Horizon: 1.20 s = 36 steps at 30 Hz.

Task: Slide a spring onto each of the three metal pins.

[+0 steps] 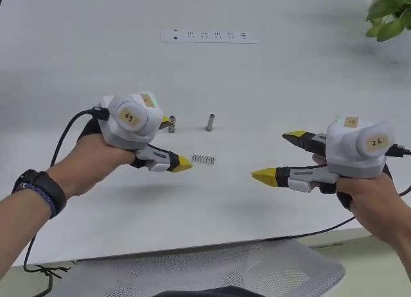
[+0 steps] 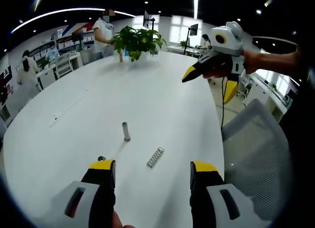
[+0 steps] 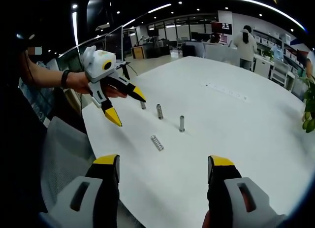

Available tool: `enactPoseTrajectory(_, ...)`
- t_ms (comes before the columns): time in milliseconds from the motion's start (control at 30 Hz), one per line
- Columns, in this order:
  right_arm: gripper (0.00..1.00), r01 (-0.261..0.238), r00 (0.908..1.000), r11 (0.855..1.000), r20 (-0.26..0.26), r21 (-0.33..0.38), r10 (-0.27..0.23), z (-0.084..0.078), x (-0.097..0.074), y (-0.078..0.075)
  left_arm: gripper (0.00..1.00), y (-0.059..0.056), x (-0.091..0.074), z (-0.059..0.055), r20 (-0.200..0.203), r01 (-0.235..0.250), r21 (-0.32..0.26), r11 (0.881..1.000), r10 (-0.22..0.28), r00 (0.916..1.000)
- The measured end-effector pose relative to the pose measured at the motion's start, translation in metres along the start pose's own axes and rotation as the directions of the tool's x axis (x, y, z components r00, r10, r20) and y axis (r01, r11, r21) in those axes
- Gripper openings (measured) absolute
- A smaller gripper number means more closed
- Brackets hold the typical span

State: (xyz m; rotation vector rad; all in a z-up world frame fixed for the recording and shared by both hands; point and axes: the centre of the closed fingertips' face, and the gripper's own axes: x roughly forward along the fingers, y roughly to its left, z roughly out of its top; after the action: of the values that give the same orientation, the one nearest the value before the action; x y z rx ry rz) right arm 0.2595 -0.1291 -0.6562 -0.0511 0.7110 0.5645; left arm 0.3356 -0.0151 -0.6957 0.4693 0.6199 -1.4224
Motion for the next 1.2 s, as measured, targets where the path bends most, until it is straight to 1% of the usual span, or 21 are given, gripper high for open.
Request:
enactPoseTrajectory(300, 0.72, -0.004, 1.0000, 1.000, -0.006, 0.000, 0.004, -0.003, 0.001, -0.001, 0.52, -0.003, 0.028, -0.006, -0.037, 0.044, 0.015, 0.999, -0.044, 0.9984)
enactPoseTrajectory(433, 0.72, -0.006, 1.0000, 1.000, -0.007, 0.000, 0.006, -0.003, 0.001, -0.001, 0.49, -0.006, 0.039, -0.012, -0.060, 0.063, 0.027, 0.998, -0.061, 0.9963)
enactPoseTrajectory(600, 0.71, -0.006, 1.0000, 1.000, -0.007, 0.004, 0.006, -0.004, 0.000, -0.003, 0.44, -0.007, 0.054, -0.021, -0.092, 0.080, 0.042, 0.996, -0.076, 0.9928)
enactPoseTrajectory(633, 0.71, -0.006, 0.9999, 1.000, -0.009, 0.003, 0.006, -0.004, 0.000, -0.004, 0.42, -0.007, 0.055, -0.022, -0.095, 0.081, 0.044, 0.996, -0.076, 0.9926)
enactPoseTrajectory(700, 0.71, -0.007, 0.9999, 1.000, -0.011, 0.002, 0.007, -0.005, -0.001, -0.005, 0.41, -0.007, 0.063, -0.027, -0.103, 0.086, 0.046, 0.995, -0.081, 0.9913)
enactPoseTrajectory(767, 0.71, -0.006, 0.9999, 1.000, -0.013, 0.004, 0.007, -0.006, -0.002, -0.006, 0.39, -0.007, 0.068, -0.029, -0.110, 0.089, 0.048, 0.995, -0.083, 0.9905)
enactPoseTrajectory(867, 0.71, -0.005, 0.9998, 1.000, -0.018, 0.008, 0.005, -0.009, -0.003, -0.008, 0.37, -0.009, 0.074, -0.032, -0.118, 0.097, 0.042, 0.994, -0.091, 0.9888)
enactPoseTrajectory(900, 0.71, -0.005, 0.9998, 1.000, -0.019, 0.008, 0.005, -0.009, -0.003, -0.008, 0.37, -0.009, 0.076, -0.035, -0.130, 0.100, 0.047, 0.994, -0.093, 0.9872)
enactPoseTrajectory(967, 0.71, -0.006, 0.9997, 1.000, -0.025, 0.007, 0.006, -0.011, -0.003, -0.008, 0.36, -0.010, 0.079, -0.038, -0.139, 0.106, 0.050, 0.993, -0.098, 0.9855)
enactPoseTrajectory(1033, 0.71, -0.007, 0.9997, 1.000, -0.023, 0.009, 0.007, -0.011, -0.003, -0.009, 0.33, -0.008, 0.084, -0.042, -0.150, 0.108, 0.045, 0.993, -0.101, 0.9836)
enactPoseTrajectory(1100, 0.70, -0.007, 0.9996, 1.000, -0.027, 0.008, 0.007, -0.011, -0.003, -0.009, 0.31, -0.007, 0.085, -0.045, -0.164, 0.111, 0.053, 0.992, -0.101, 0.9812)
enactPoseTrajectory(1133, 0.70, -0.008, 0.9996, 1.000, -0.029, 0.006, 0.008, -0.011, -0.003, -0.008, 0.28, -0.005, 0.084, -0.044, -0.160, 0.105, 0.038, 0.994, -0.098, 0.9822)
enactPoseTrajectory(1167, 0.70, -0.008, 0.9996, 1.000, -0.028, 0.003, 0.009, -0.010, -0.003, -0.008, 0.27, -0.004, 0.084, -0.042, -0.155, 0.106, 0.037, 0.994, -0.099, 0.9829)
enactPoseTrajectory(1200, 0.70, -0.008, 0.9996, 1.000, -0.027, 0.003, 0.008, -0.010, -0.003, -0.008, 0.26, -0.003, 0.084, -0.042, -0.158, 0.103, 0.049, 0.993, -0.094, 0.9829)
